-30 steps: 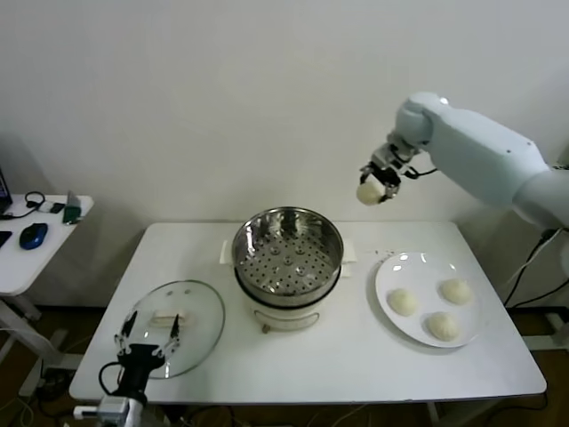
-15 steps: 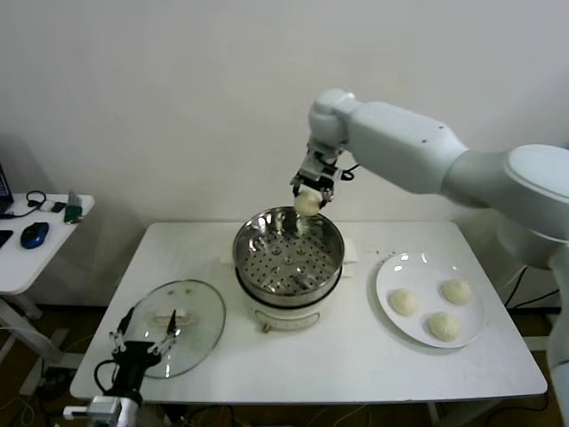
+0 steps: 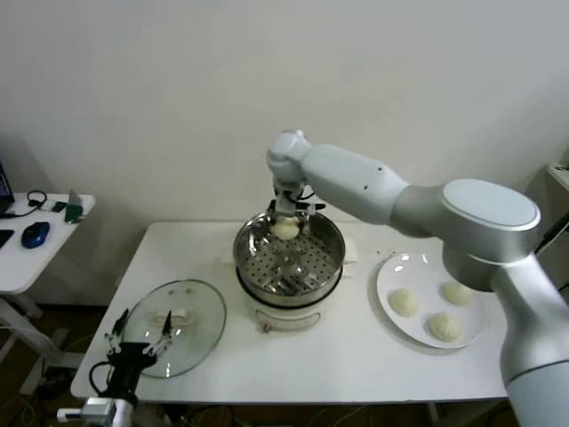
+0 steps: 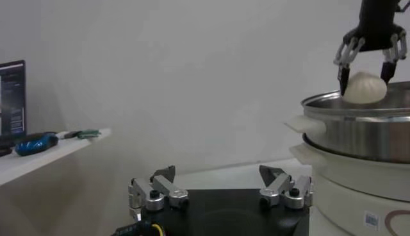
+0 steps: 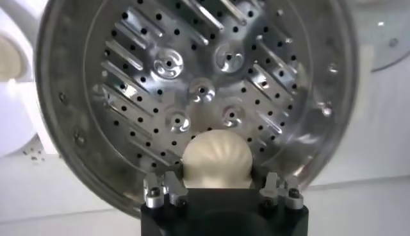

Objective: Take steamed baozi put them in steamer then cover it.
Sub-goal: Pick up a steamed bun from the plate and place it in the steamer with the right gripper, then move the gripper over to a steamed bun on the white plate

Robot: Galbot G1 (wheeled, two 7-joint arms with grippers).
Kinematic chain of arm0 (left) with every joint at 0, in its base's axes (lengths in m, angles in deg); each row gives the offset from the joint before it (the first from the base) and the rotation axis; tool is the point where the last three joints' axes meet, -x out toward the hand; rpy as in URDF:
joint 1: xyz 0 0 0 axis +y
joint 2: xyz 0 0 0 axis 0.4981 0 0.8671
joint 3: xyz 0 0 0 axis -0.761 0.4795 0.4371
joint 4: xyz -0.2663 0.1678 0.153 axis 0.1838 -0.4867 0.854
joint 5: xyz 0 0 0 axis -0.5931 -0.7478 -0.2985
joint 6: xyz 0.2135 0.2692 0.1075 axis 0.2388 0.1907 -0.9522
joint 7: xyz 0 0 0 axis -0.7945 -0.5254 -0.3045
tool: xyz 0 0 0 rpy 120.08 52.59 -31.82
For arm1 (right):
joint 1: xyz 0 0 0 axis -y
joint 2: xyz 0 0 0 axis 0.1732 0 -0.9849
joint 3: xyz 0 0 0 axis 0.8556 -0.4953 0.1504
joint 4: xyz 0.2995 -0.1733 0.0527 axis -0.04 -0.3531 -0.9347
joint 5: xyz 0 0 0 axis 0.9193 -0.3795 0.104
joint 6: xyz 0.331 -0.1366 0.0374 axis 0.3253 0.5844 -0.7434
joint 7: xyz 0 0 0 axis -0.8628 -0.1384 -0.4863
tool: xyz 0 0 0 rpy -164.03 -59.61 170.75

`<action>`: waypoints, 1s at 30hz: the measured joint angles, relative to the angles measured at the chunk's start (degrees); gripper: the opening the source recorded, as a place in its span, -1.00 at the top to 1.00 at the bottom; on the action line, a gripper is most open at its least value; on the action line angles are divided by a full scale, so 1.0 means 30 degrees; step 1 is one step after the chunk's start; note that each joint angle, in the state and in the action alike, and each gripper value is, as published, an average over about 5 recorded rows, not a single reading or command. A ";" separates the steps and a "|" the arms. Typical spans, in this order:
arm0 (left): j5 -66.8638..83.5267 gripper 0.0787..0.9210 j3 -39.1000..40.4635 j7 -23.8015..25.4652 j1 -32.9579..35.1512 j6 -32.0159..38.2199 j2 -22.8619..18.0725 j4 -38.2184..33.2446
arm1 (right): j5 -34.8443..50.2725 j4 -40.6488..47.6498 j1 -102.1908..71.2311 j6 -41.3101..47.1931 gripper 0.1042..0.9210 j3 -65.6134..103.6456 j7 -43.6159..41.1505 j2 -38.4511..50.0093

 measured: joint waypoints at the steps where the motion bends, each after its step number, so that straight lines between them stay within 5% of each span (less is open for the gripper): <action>1: 0.0009 -0.77 -0.0002 -0.0010 0.0015 -0.0009 -0.0007 -0.0012 | -0.0359 0.0066 -0.0163 -0.0074 -0.43 0.0112 0.0041 -0.0073; 11: 0.0014 -0.77 0.0001 -0.0047 0.0094 -0.0051 -0.0071 -0.0110 | -0.2802 0.0519 -0.1579 -0.0434 -0.45 0.0988 0.0292 -0.0332; 18: 0.0023 -0.77 -0.0004 -0.0061 0.0227 -0.0019 -0.0078 -0.0084 | -0.3563 0.0447 -0.2052 -0.0556 -0.73 0.1444 0.0320 -0.0368; 30: -0.0049 -0.77 -0.0054 -0.0128 0.0241 -0.0004 -0.0147 -0.0074 | -0.2384 -0.1048 -0.0906 -0.0899 -0.76 0.1474 -0.0484 0.0757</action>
